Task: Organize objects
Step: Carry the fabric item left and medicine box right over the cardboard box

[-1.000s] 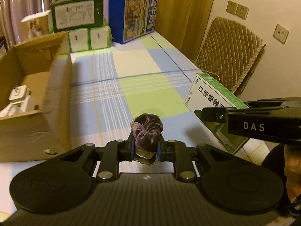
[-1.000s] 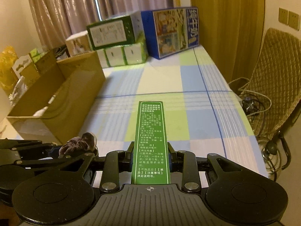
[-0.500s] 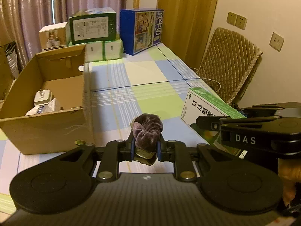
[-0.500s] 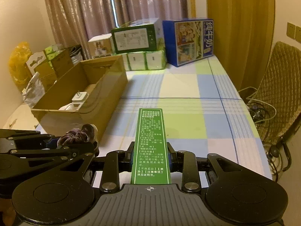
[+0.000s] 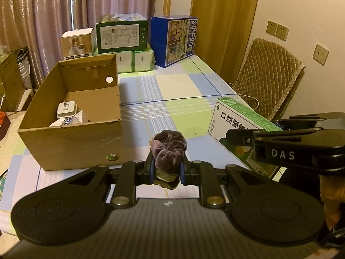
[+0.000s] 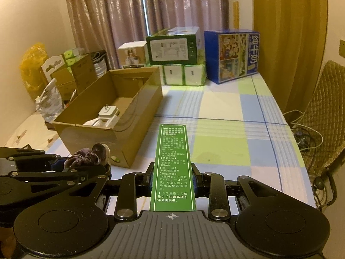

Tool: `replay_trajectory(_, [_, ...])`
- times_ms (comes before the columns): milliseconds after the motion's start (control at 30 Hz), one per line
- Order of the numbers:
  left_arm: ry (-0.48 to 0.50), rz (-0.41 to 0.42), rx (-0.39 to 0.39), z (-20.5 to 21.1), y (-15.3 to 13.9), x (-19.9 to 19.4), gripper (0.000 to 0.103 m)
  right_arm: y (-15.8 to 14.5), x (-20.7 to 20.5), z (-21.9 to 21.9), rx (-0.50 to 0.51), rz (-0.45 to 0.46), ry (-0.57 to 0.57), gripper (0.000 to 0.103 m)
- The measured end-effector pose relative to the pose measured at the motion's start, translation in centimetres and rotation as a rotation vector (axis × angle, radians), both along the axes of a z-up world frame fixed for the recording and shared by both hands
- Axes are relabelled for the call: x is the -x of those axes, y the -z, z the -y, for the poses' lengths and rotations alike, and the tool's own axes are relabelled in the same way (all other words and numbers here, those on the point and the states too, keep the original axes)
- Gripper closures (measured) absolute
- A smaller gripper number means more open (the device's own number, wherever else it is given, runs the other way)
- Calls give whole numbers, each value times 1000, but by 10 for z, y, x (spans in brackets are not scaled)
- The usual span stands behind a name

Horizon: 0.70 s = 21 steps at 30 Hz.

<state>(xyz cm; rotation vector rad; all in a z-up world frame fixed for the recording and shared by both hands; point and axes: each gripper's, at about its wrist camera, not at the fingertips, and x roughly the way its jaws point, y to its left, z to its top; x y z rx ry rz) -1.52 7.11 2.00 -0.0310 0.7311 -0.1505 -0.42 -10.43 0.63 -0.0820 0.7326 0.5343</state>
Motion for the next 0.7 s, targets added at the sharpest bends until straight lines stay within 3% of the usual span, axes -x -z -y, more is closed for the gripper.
replay_trajectory(700, [-72, 8, -20, -40, -17, -2, 86, 0, -1, -35, 6, 0, -81, 75])
